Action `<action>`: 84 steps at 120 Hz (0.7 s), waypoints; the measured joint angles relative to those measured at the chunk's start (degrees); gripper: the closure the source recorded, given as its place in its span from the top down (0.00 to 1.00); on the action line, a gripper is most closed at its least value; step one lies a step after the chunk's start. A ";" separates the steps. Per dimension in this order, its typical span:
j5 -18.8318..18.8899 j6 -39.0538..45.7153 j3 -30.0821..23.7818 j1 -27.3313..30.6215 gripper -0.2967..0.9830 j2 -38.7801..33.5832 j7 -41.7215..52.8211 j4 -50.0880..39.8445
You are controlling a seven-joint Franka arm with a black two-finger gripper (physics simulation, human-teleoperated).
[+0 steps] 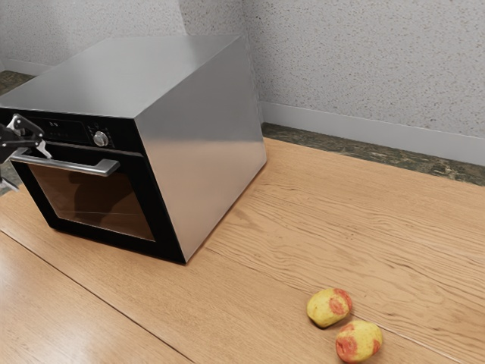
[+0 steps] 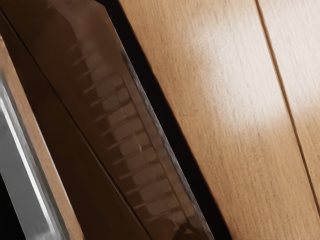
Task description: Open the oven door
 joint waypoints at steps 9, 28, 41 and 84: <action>-0.05 -0.65 -0.11 0.33 0.77 0.03 -0.19 -0.09; -0.15 -1.78 -0.30 1.66 0.77 0.02 -0.74 -0.70; -0.28 -2.25 -0.50 4.32 0.77 -0.10 -1.07 -2.54; -20.36 -0.05 -16.81 64.23 0.74 -0.08 -0.65 -25.88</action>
